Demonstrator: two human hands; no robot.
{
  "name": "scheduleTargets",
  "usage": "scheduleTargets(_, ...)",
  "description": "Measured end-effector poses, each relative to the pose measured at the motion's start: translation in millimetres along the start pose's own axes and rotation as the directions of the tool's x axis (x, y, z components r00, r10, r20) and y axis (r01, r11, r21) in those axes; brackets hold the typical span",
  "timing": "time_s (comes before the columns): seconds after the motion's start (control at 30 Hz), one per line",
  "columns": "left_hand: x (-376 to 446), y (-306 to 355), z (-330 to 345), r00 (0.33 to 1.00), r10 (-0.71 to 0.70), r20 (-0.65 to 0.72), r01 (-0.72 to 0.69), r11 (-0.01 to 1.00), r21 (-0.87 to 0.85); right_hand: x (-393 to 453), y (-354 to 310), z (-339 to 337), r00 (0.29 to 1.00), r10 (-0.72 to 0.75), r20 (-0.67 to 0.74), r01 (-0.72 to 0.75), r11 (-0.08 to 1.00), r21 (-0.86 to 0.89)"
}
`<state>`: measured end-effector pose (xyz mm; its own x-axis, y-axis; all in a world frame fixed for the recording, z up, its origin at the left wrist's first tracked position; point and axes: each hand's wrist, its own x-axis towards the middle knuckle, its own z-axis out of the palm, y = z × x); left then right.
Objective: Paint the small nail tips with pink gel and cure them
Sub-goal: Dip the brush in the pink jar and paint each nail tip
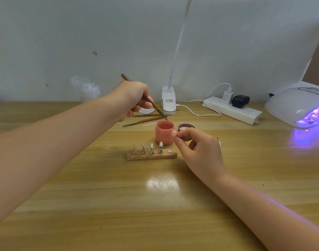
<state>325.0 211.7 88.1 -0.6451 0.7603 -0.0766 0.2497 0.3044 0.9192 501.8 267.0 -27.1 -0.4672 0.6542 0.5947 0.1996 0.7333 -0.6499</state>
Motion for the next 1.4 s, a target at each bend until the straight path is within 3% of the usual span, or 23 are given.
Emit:
scheduleTargets(0.13, 5.1, -11.4, -12.8, 1.0, -0.01, -0.013, 0.009, 0.994, -0.107, -1.0, -1.6, -0.3, 1.0, -0.005, 0.009, 0.005, 1.0, 0.018)
scheduleTargets(0.33, 8.2, -19.4, -23.2, 0.997, -0.034, 0.072, 0.052, 0.961, -0.27, -0.5, -2.0, -0.5, 1.0, -0.005, 0.009, 0.005, 1.0, 0.016)
scheduleTargets(0.63, 4.5, -8.4, 7.7, 0.998, -0.033, 0.058, 0.025, 0.991, 0.133, -0.8, -1.8, -0.4, 1.0, -0.013, -0.012, 0.013, 1.0, 0.002)
scheduleTargets(0.9, 4.7, -14.1, 28.6, 0.995, -0.068, 0.075, 0.049, 0.971, 0.232, -0.6, -1.6, -0.3, 0.999, -0.03, -0.02, 0.03, 1.0, -0.005)
scheduleTargets(1.17, 3.3, -8.1, 5.2, 0.999, -0.004, 0.043, 0.004, 1.0, 0.0, -0.6, -0.5, 0.5, 1.0, -0.022, -0.014, 0.023, 1.0, 0.009)
scheduleTargets(1.4, -17.4, -38.6, -15.5, 0.981, 0.192, -0.002, -0.184, 0.934, -0.307, 0.6, -1.0, -0.9, 1.0, 0.005, -0.008, -0.005, 1.0, 0.018)
